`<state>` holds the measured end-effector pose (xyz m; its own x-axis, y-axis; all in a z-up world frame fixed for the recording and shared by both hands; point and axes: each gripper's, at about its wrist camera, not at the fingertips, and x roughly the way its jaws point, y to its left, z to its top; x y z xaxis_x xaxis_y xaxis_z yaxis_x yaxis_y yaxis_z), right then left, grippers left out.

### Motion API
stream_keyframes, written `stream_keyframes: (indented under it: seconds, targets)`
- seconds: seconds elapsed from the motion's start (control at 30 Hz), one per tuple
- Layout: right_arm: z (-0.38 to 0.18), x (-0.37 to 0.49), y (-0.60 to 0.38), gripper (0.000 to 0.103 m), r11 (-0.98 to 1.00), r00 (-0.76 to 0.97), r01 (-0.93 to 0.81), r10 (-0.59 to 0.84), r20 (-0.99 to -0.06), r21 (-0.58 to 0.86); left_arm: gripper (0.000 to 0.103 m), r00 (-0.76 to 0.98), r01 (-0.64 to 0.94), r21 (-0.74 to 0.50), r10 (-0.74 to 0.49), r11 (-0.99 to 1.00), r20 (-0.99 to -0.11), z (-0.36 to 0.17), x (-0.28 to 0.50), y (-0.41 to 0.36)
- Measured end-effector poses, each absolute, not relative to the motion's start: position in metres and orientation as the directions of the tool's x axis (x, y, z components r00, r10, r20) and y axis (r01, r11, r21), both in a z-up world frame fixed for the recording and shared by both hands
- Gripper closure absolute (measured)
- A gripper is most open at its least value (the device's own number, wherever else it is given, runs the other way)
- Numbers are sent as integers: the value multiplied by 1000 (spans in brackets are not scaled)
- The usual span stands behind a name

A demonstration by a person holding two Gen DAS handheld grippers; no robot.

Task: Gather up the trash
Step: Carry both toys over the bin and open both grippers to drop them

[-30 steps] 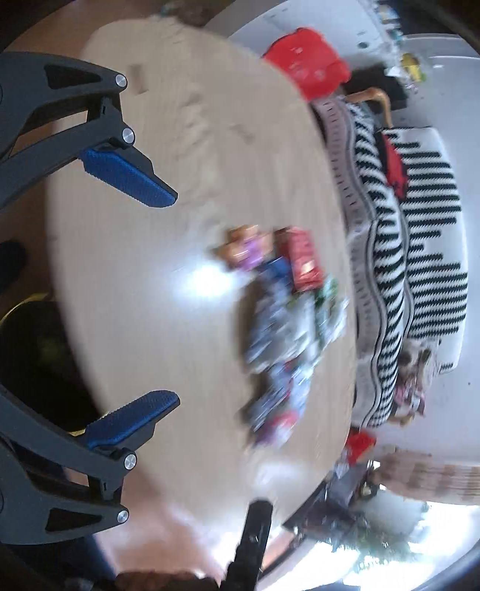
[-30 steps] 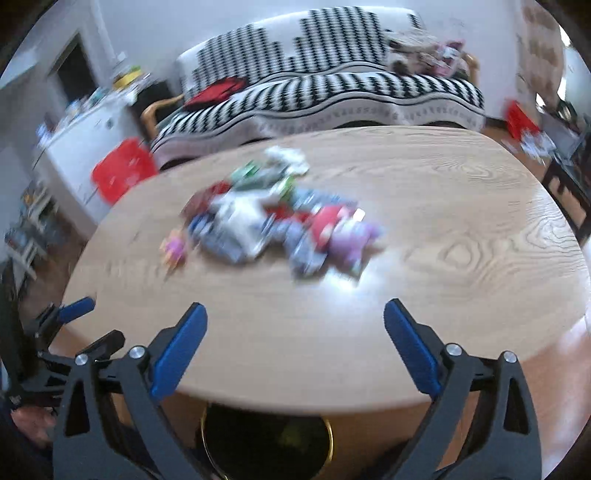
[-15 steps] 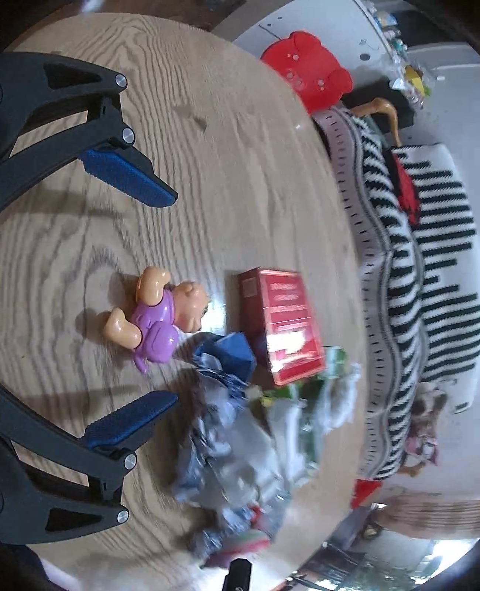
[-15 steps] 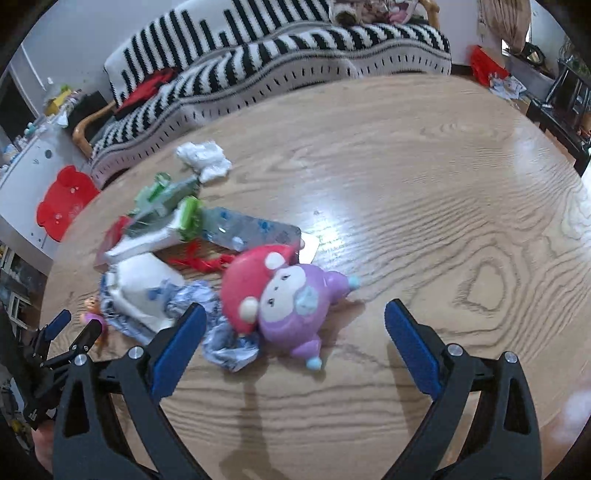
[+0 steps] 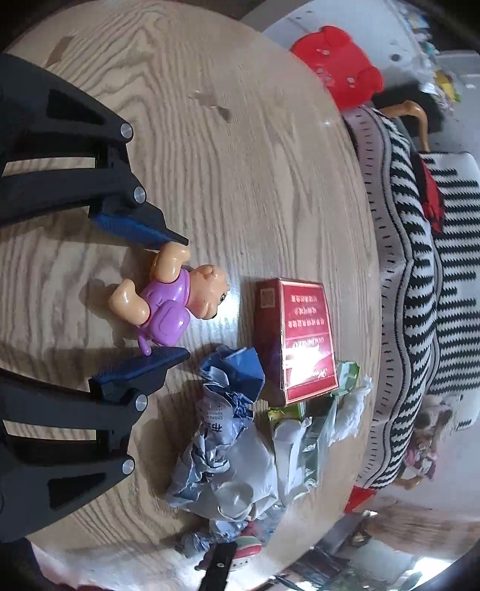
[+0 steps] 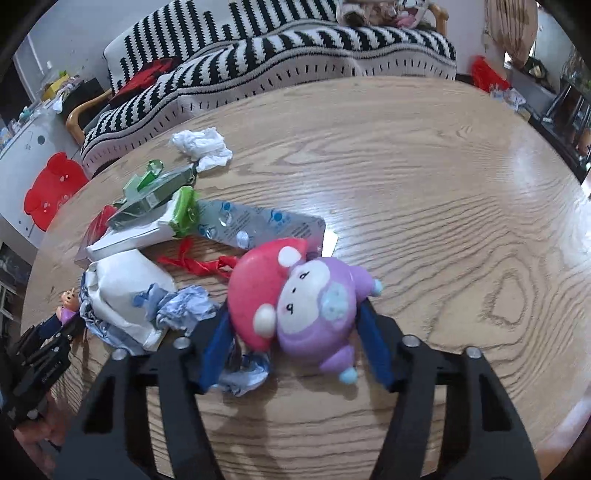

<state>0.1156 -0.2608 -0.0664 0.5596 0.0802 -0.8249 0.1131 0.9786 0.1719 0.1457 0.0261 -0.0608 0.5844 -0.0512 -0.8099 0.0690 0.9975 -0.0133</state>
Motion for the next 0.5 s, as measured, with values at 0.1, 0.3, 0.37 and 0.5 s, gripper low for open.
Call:
stream_keyframes:
  seconds: [0.1, 0.3, 0.37, 0.5]
  targets:
    - [-57, 108, -262, 45, 979, 581, 105, 82, -810, 175, 50, 583, 57, -20, -50, 998, -811, -59, 140, 28]
    - [-47, 97, -265, 46, 978, 597, 101, 86, -798, 181, 50, 601, 74, -34, -72, 997, -796, -48, 127, 25]
    - [-46, 94, -266, 46, 978, 598, 101, 87, -797, 182, 50, 605, 79, -36, -77, 996, -792, -46, 125, 23]
    - [-44, 89, -267, 46, 977, 598, 100, 92, -796, 188, 50, 605, 83, -38, -81, 996, -792, -43, 121, 21]
